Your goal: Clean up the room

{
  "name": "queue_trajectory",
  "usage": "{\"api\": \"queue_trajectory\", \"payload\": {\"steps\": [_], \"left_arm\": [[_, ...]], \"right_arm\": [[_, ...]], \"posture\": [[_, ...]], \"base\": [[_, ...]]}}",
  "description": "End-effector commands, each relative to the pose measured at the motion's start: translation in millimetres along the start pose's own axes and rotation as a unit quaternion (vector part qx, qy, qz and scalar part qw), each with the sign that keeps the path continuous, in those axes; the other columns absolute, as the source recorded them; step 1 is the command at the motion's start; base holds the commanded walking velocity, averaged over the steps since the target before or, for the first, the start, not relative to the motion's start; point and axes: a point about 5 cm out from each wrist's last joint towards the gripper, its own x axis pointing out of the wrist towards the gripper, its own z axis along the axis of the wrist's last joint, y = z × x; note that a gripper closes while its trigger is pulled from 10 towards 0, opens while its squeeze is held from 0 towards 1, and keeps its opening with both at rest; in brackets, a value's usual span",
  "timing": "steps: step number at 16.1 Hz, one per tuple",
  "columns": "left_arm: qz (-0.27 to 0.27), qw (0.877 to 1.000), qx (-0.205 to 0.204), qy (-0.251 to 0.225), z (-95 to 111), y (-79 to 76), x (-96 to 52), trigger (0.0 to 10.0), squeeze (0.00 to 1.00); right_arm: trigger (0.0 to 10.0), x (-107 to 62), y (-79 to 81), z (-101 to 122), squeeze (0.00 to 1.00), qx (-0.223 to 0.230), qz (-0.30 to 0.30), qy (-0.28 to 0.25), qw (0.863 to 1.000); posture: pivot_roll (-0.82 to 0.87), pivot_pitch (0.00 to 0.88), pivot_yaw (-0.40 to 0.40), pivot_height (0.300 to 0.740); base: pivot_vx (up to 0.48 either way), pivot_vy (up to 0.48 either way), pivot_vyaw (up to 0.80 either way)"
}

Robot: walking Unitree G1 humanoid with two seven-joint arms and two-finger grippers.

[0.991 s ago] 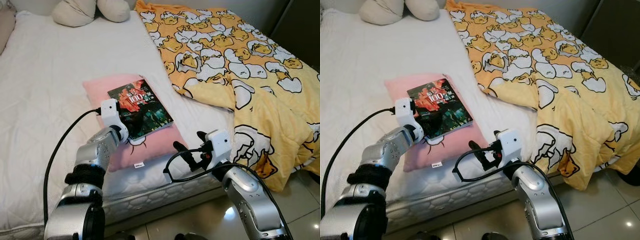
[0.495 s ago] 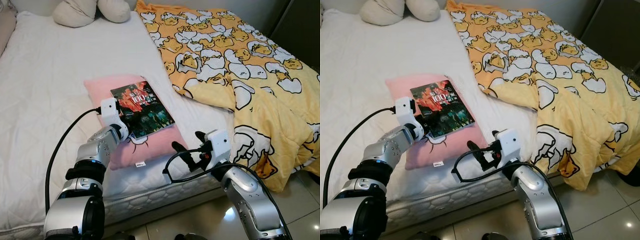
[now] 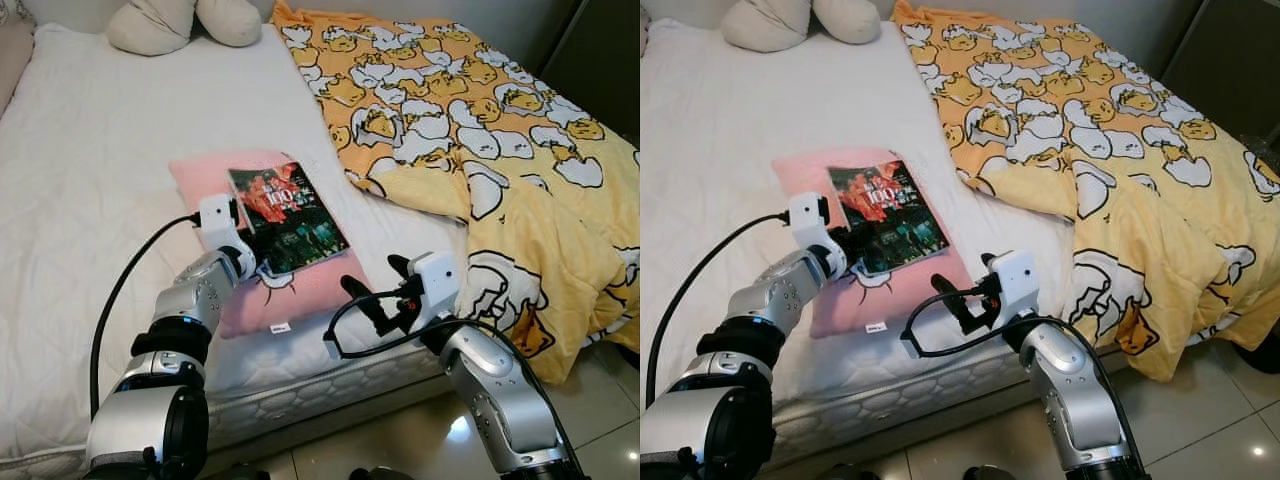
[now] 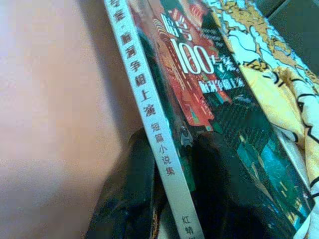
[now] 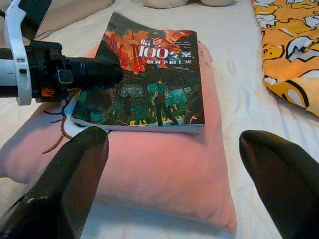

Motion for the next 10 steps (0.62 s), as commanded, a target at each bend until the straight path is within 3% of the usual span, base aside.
{"api": "queue_trajectory", "payload": {"steps": [1, 4, 5, 7, 8, 10], "left_arm": [[-0.002, 1.000, 0.013, -0.005, 1, -2.3, 1.2, 0.0, 0.00], [-0.008, 0.999, 0.020, -0.048, 19, -3.7, -0.6, 0.0, 0.00], [-0.011, 0.997, 0.042, -0.071, 30, -2.4, -4.9, 0.0, 0.00], [-0.005, 0.976, 0.154, -0.157, 59, -5.7, -23.9, 0.0, 0.00], [-0.017, 0.964, 0.182, -0.194, 64, -18.1, -38.5, 0.0, 0.00], [0.012, 0.955, 0.182, -0.233, 68, -19.8, -55.0, 0.0, 0.00]], "right_arm": [[10.0, -1.0, -4.1, 0, 0.00, -0.002, -0.002, 0.001, 1.000], [10.0, -0.7, -4.6, 0, 0.00, -0.003, 0.000, 0.001, 1.000], [10.0, -0.3, -5.4, 1, 0.00, -0.004, -0.001, 0.001, 1.000], [10.0, -0.4, -7.9, 2, 0.00, -0.007, -0.007, 0.000, 1.000], [10.0, -0.7, -10.5, 3, 0.00, -0.008, -0.018, -0.004, 1.000], [10.0, 1.2, -12.5, 4, 0.00, -0.009, -0.027, -0.009, 1.000]], "posture": [[-0.09, 0.000, -0.047, 0.740], [-0.09, 0.003, -0.055, 0.740], [-0.09, 0.003, -0.055, 0.740], [-0.09, 0.008, -0.051, 0.740], [-0.09, 0.010, -0.051, 0.740], [-0.07, 0.012, -0.058, 0.740]], "base": [[0.000, 0.000, 0.00], [0.000, 0.000, 0.00], [0.000, 0.000, 0.00], [0.000, 0.000, 0.00], [0.000, 0.000, 0.00], [0.000, 0.000, 0.00]]}}
